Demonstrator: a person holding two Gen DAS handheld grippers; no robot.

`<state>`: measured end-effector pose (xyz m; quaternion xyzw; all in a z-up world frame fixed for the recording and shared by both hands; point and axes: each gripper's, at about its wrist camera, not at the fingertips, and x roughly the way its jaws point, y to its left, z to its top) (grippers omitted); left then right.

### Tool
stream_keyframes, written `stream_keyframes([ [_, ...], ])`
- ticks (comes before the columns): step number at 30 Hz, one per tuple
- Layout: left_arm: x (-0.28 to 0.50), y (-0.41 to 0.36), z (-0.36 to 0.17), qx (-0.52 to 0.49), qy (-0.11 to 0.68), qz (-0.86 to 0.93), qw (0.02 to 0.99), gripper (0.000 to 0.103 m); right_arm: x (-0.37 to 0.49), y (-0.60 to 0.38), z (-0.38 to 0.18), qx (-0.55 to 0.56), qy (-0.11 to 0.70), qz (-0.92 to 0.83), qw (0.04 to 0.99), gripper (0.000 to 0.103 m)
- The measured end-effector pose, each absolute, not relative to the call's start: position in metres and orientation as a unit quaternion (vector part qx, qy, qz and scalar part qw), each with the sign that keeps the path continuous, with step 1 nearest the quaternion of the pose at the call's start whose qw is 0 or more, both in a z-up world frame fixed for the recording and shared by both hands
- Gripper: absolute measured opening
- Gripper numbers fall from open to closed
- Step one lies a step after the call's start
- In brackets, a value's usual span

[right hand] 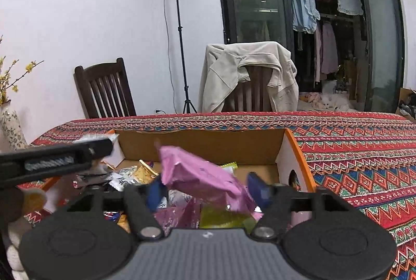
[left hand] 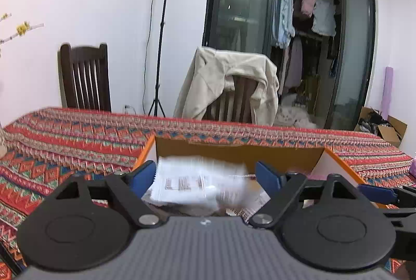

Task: Organize snacks
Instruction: 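Open both grippers to drop the packets into the box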

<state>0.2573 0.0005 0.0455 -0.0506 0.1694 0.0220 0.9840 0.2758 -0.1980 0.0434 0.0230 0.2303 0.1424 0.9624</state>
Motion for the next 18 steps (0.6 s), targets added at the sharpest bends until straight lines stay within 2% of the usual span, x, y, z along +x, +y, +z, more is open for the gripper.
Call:
stream_keyframes([
  [2, 0.252, 0.001, 0.047, -0.057, 0.157, 0.024, 0.986, 0.103, 0.277, -0.201, 0.041, 0.03, 0.234, 0.141, 0.962, 0.096],
  [4, 0.249, -0.001, 0.049, -0.052, 0.15, 0.028, 0.987, 0.103, 0.278, -0.203, 0.039, 0.036, 0.239, 0.141, 0.96, 0.103],
  [11, 0.241, -0.004, 0.063, -0.047, 0.144, 0.034, 0.988, 0.103, 0.279, -0.206, 0.038, 0.036, 0.236, 0.129, 0.962, 0.103],
  [18, 0.205, 0.001, 0.087, -0.058, 0.133, 0.015, 0.989, 0.103, 0.25, -0.219, 0.067, 0.049, 0.208, 0.121, 0.969, 0.103],
])
